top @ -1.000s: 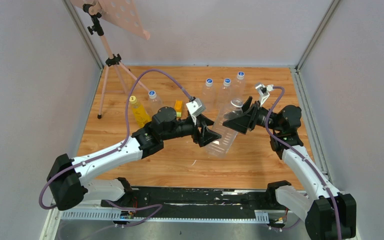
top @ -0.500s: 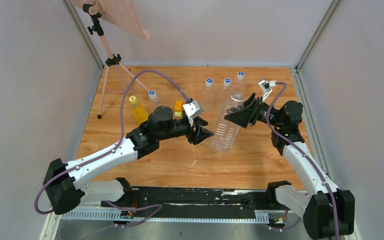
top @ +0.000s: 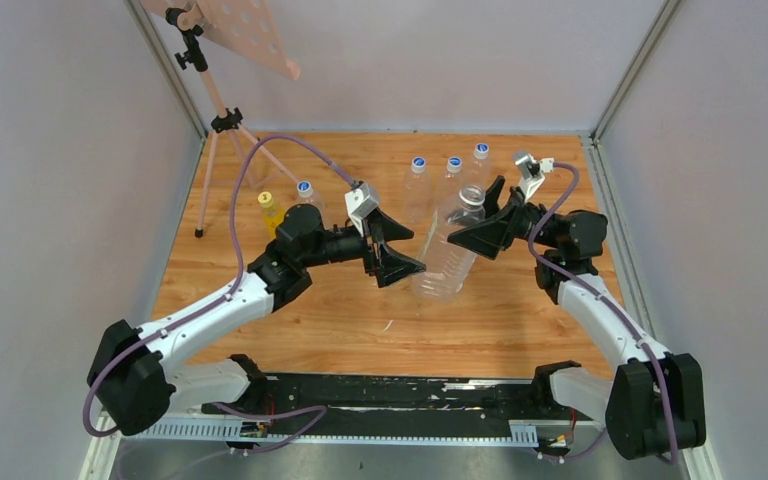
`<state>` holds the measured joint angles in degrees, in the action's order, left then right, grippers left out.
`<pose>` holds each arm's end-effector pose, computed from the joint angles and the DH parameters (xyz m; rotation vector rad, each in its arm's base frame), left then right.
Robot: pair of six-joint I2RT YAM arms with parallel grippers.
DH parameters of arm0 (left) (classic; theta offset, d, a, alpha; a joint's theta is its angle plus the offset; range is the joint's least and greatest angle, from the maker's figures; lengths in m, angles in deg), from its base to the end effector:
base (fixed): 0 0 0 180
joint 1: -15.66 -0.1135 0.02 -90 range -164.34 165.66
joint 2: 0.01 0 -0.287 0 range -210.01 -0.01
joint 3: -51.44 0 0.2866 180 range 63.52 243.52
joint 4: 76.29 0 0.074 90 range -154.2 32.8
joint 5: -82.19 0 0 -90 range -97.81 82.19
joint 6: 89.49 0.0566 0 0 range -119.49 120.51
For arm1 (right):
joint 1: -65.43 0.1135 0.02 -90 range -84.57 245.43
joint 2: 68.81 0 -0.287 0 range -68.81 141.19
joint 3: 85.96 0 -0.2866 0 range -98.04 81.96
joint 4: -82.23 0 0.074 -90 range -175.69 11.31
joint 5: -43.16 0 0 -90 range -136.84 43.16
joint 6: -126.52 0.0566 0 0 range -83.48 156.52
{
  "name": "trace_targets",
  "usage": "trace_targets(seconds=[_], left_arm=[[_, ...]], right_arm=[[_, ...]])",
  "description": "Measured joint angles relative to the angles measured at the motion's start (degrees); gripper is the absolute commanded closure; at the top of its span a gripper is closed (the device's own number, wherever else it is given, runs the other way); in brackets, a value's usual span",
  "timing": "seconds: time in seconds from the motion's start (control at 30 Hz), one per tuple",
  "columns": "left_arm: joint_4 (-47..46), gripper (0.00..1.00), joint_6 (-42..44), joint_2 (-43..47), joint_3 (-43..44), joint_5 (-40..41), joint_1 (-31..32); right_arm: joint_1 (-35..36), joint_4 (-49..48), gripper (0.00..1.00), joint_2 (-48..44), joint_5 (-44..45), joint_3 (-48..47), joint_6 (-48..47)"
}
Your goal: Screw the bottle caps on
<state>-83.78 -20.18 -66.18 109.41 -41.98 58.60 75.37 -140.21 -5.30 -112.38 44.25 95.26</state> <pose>0.2042 -0.2335 0.3337 0.8214 1.5441 -1.3085 0.2431 0.0949 0.3492 -0.6132 1.4460 1.5781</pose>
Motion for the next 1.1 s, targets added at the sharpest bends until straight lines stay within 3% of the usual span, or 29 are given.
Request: trace_targets(seconds=[0.23, 0.5, 0.83, 0.93, 0.97, 1.1], left_arm=[[-10.73, 0.00, -8.94, -4.39, 1.36, -6.64, 0.17], [-15.39, 0.01, -12.76, -7.15, 1.42, -6.56, 1.90], [-15.87, 0.25, -11.19, -7.15, 1.40, -4.96, 3.08], [-15.30, 0.33, -10.40, -6.91, 1.40, -4.83, 3.15], [-14.86, 0.41, -9.94, -6.62, 1.38, -4.72, 3.17], [-12.66, 0.60, -7.76, -4.98, 0.92, -4.09, 3.39]], right_arm=[[4.74, -2.86, 0.90, 3.08, -0.52, -1.57, 0.31], [7.85, -3.06, 0.90, 4.07, -0.20, -4.44, -0.46], [9.55, -3.28, 0.90, 5.44, 0.11, -5.11, -0.42], [9.66, -3.28, 0.81, 5.53, 0.04, -5.11, -0.72], [9.79, -3.23, 0.75, 5.53, 0.04, -5.11, -0.98], [10.36, -1.18, 0.46, 5.20, -0.09, -5.51, -3.26]])
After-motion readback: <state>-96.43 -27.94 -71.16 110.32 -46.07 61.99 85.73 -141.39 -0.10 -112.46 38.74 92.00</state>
